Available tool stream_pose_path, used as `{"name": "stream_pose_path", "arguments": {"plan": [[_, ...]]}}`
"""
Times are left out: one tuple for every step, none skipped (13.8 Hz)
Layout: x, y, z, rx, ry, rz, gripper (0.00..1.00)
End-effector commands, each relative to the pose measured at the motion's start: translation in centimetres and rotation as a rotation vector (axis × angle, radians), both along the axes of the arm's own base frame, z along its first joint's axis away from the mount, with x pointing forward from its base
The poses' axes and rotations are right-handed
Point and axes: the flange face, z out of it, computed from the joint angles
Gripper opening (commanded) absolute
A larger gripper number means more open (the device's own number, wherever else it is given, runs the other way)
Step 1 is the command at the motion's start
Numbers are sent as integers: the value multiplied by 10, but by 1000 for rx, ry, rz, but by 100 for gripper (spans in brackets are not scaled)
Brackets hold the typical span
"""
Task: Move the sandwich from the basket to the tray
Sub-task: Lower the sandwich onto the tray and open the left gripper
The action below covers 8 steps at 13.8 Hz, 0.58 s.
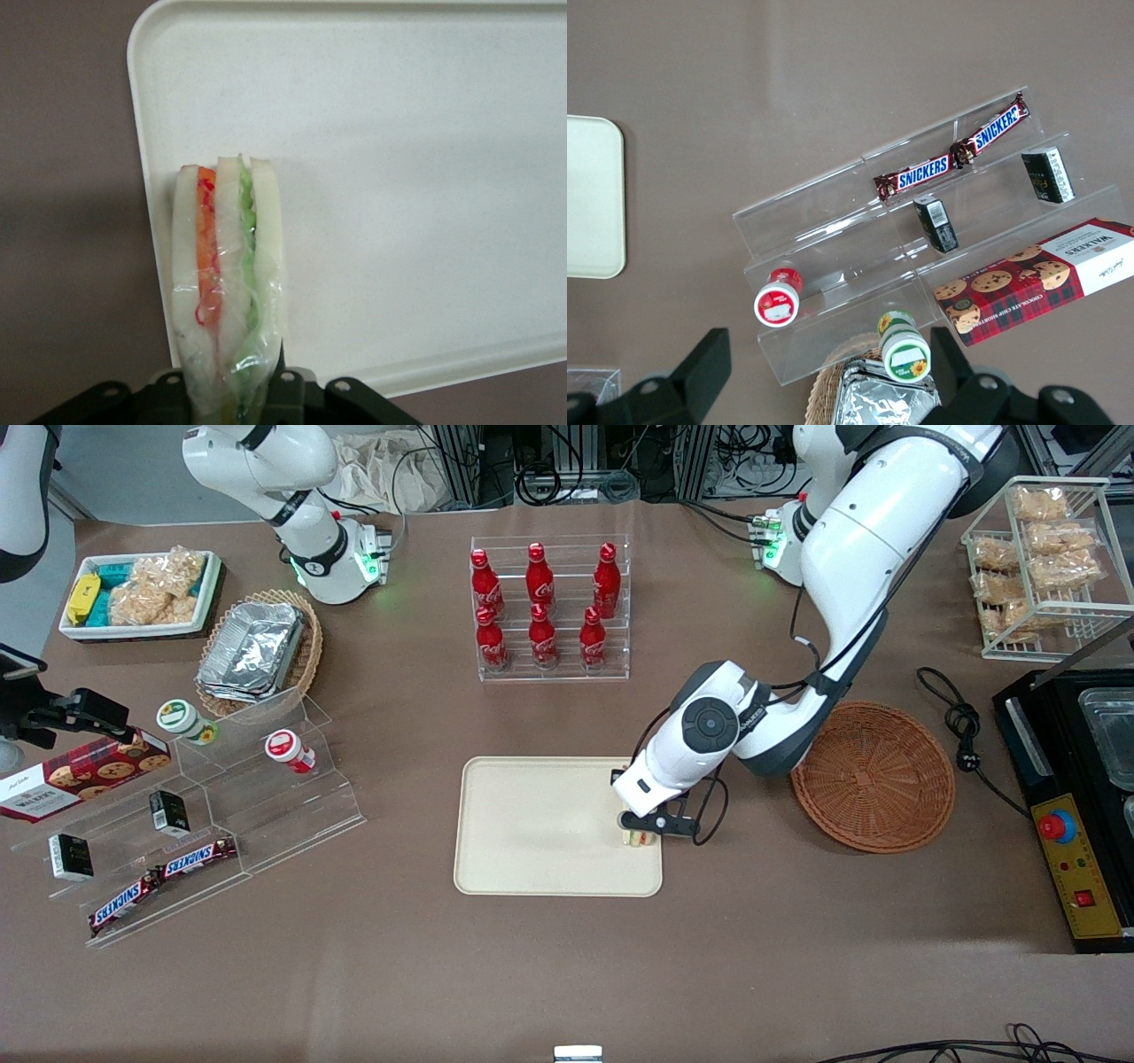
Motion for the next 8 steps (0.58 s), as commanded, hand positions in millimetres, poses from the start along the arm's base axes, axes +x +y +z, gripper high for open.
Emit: {"name": "stream_pose_path", "arguments": {"plan": [[6, -4, 8, -2, -23, 6, 73], [9, -4, 14, -7, -28, 28, 85], [14, -3, 23, -12, -35, 83, 99], [18, 2, 40, -11, -47, 131, 99], [22, 10, 64, -8, -73, 152, 99], [31, 31, 83, 15, -72, 182, 99], [36, 52, 105, 48, -57, 199, 99], [39, 74, 130, 78, -41, 218, 99]]}}
